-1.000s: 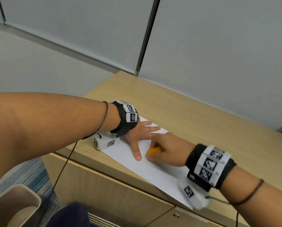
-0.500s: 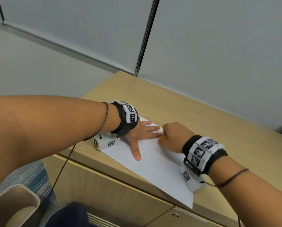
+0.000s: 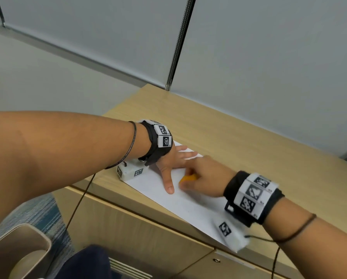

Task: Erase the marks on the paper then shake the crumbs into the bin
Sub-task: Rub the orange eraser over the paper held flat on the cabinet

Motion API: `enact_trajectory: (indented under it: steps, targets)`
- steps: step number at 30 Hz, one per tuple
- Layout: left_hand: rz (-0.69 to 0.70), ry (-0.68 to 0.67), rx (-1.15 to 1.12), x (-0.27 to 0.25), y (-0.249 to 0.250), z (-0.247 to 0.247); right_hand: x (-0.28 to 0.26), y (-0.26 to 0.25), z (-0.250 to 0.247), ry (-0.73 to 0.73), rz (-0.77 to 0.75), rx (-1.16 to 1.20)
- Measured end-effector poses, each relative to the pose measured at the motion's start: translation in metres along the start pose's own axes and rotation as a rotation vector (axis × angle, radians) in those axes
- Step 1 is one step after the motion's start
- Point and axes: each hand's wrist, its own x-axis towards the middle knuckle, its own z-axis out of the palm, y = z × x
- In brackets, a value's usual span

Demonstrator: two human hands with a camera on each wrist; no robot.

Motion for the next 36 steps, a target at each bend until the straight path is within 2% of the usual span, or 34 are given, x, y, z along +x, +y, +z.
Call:
enact_trajectory:
  steps: [3, 4, 8, 10, 13, 14, 17, 18, 22, 24, 26, 27, 28, 31, 32, 35, 36]
  targets:
    - [-0.011, 0.013, 0.025, 0.002, -0.003, 0.002, 0.015, 0.033, -0.016, 0.098, 0.233, -0.051]
    - [-0.013, 0.008, 0.029, 0.0, -0.002, 0.001, 0.016, 0.031, -0.014, 0.12, 0.225, -0.04]
    - [-0.037, -0.008, -0.049, -0.004, 0.001, -0.003, 0.0, -0.009, 0.009, 0.046, -0.038, 0.098]
    - [-0.006, -0.004, 0.003, -0.002, 0.0, -0.001, 0.004, 0.005, 0.0, 0.062, 0.036, 0.074]
    - [-0.039, -0.009, 0.044, 0.002, -0.001, 0.001, 0.016, 0.03, -0.014, 0.148, 0.224, 0.016]
    - [-0.038, -0.015, 0.052, -0.002, 0.003, -0.002, 0.016, 0.025, -0.012, 0.155, 0.201, 0.01]
    - [-0.076, -0.017, -0.039, -0.009, 0.006, -0.006, 0.003, -0.012, 0.007, 0.07, -0.042, 0.043]
    - [-0.076, -0.014, -0.056, -0.009, 0.005, -0.005, 0.001, -0.014, 0.008, 0.056, -0.057, 0.066]
    - [-0.02, 0.004, 0.025, -0.002, 0.002, 0.0, 0.016, 0.019, -0.013, 0.104, 0.197, -0.037]
    - [-0.019, -0.006, 0.04, -0.004, 0.002, -0.002, 0.014, 0.009, -0.01, 0.106, 0.148, -0.016]
    - [-0.018, -0.014, -0.018, -0.007, 0.004, -0.004, 0.005, -0.013, 0.001, 0.034, -0.014, 0.037]
    - [-0.02, -0.008, -0.04, -0.007, 0.004, -0.005, 0.002, -0.015, 0.004, 0.007, -0.048, 0.061]
    - [-0.005, -0.001, -0.033, -0.006, 0.003, -0.004, 0.004, -0.009, 0.002, 0.014, -0.026, 0.053]
    - [-0.011, 0.001, 0.04, 0.0, 0.0, 0.001, 0.016, 0.021, -0.015, 0.114, 0.185, -0.014]
    - [-0.014, 0.009, 0.042, 0.001, -0.001, 0.002, 0.017, 0.022, -0.013, 0.134, 0.183, -0.025]
    - [-0.036, 0.014, -0.039, -0.004, 0.0, 0.0, 0.005, -0.01, 0.004, 0.043, -0.035, 0.029]
    - [-0.03, 0.021, -0.049, -0.003, 0.0, 0.0, 0.002, -0.01, 0.008, 0.02, -0.065, 0.064]
